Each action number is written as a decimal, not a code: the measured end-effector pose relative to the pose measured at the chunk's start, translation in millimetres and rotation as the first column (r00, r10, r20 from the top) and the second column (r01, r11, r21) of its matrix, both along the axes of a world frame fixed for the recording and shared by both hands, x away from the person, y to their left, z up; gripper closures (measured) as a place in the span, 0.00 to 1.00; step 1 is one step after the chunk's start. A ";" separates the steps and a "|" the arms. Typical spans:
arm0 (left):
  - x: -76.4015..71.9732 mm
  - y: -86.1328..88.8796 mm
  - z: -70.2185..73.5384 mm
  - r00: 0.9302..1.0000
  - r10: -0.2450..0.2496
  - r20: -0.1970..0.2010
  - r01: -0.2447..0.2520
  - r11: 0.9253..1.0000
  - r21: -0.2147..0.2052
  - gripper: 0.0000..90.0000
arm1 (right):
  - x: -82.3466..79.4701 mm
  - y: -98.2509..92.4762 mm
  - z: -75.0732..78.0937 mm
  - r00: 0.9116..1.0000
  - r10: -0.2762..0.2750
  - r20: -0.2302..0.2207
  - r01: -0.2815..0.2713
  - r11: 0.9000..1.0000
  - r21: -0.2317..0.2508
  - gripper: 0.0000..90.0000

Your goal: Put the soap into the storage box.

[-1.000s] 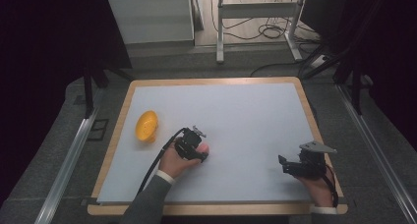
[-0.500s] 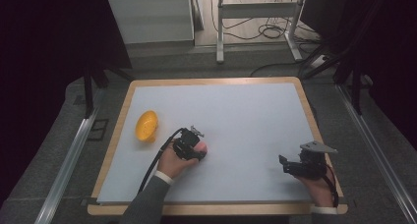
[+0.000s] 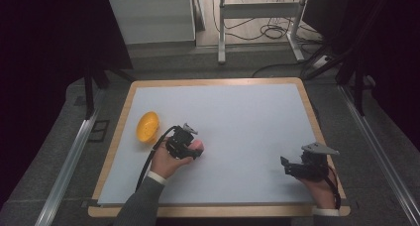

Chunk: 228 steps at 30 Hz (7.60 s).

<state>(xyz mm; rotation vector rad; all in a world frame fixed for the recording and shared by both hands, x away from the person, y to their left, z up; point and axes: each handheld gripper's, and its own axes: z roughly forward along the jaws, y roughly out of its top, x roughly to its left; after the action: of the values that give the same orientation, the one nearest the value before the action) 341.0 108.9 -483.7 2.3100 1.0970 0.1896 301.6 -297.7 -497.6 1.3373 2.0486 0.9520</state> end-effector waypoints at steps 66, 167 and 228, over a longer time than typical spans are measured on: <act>7.5 61.9 44.8 0.984 0.146 0.107 -0.145 0.989 -0.014 0.67 | 0.6 -1.0 -1.2 1.000 0.001 -0.004 -0.001 1.000 -0.006 0.09; 58.9 145.9 18.1 0.903 0.423 0.069 -0.426 0.904 0.026 0.67 | 1.0 -2.7 -1.8 1.000 -0.012 -0.004 0.012 1.000 -0.010 0.09; -47.5 102.7 1.2 0.974 0.152 0.168 -0.102 0.956 -0.276 0.26 | 1.0 -1.4 -4.5 1.000 -0.015 -0.006 0.015 1.000 -0.026 0.10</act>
<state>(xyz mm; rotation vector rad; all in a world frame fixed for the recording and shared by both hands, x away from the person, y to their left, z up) 293.5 211.6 -482.5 1.9436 1.1033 0.2857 302.6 -299.1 -502.1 1.3419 2.0455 0.9130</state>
